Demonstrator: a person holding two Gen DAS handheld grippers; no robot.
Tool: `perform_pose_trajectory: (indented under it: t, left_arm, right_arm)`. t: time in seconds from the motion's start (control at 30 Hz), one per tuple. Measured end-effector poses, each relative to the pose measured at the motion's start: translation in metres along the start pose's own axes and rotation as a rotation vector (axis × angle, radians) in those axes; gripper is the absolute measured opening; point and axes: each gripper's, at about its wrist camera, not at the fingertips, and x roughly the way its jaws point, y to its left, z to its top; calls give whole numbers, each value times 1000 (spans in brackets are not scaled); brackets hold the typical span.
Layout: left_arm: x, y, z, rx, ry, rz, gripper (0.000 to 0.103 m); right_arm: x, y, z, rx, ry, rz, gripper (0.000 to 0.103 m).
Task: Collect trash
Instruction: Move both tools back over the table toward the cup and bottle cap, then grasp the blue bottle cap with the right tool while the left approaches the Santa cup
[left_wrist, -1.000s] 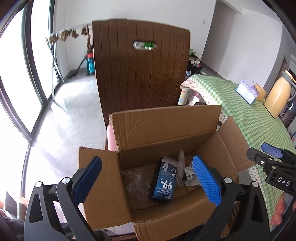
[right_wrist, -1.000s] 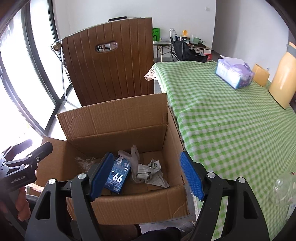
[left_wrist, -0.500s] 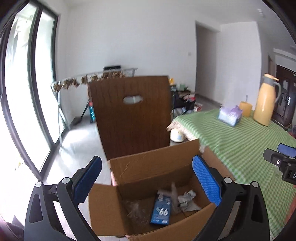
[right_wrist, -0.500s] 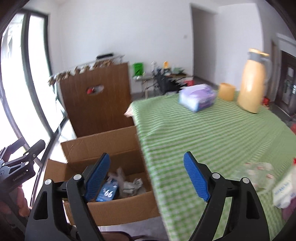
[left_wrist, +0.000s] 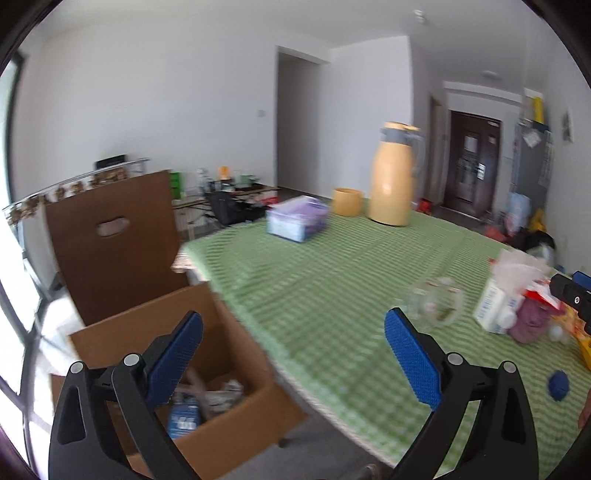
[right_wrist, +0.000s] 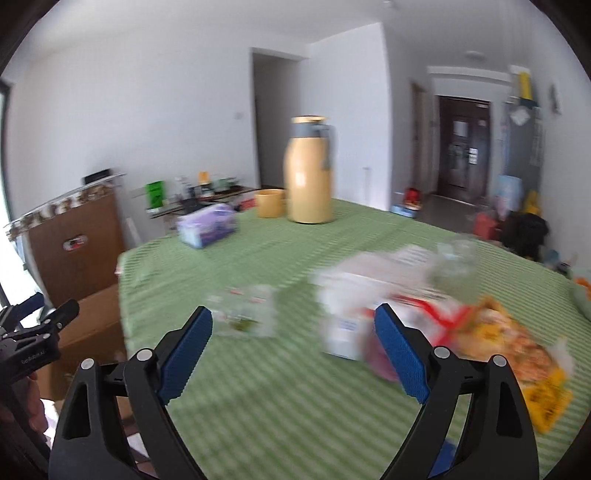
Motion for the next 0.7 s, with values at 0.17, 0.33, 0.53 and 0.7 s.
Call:
perform_pose_trajectory:
  t: [0.17, 0.33, 0.53, 0.7]
  left_arm:
    - [10, -71, -6, 72, 24, -131, 95]
    - [14, -111, -13, 114, 51, -195, 95]
    - [15, -127, -23, 159, 87, -210, 95]
    - [33, -119, -26, 147, 143, -215, 95]
  right_arm:
    - [-28, -78, -32, 53, 72, -215, 86]
    - [-42, -127, -60, 122, 146, -301, 86]
    - [-30, -118, -79, 110, 229, -230, 86]
    - [6, -92, -93, 22, 362, -176, 86]
